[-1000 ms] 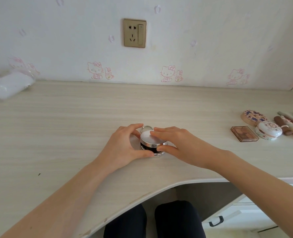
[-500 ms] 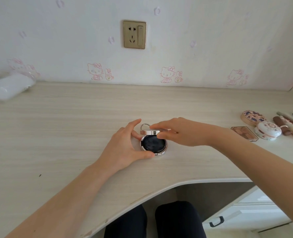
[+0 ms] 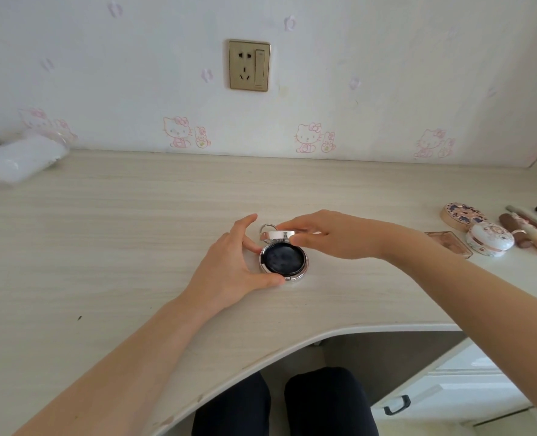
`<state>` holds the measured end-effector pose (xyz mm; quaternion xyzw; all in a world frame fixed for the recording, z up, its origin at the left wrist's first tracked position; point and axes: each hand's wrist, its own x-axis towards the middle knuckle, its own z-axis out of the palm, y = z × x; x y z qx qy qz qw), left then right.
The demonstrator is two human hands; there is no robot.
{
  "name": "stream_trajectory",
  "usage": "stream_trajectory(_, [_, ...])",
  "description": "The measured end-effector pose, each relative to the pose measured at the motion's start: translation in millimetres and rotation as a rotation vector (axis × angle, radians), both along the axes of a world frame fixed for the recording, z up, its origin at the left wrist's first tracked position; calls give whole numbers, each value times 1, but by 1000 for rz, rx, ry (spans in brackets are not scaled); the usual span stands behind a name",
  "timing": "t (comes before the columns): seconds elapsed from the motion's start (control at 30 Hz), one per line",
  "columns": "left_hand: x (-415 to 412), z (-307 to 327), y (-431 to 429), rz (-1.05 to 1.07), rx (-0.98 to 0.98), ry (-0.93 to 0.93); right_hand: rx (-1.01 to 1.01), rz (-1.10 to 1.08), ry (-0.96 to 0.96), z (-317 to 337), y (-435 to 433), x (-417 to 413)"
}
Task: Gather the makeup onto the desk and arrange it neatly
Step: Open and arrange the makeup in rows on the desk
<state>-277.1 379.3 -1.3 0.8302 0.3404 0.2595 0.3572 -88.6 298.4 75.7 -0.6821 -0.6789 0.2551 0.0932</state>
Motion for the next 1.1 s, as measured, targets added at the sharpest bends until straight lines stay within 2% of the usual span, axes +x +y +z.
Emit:
stream_trajectory(0.1, [0,-1,-2,7,-3,1,52,-89,60,-9,-5,-1])
stream_trajectory(0.2, [0,-1,-4,17,-17,0,192,-264,103,-21,-18,-5])
stream_trajectory(0.37, [0,-3,-2,45,-11,8,338,-446,64,-46,-43,-16])
stream_trajectory(0.5, [-2,-1,-4,73,99,44,384,-407,-23,-62,-53,-29])
stream_trajectory(0.73, [-4,-2,-5,-10,160,68,487,-326,-185,-82,-46,-38])
stream_trajectory(1.1, [11,-8,29,-33,277,126,524,-311,-211,-83,6,-25])
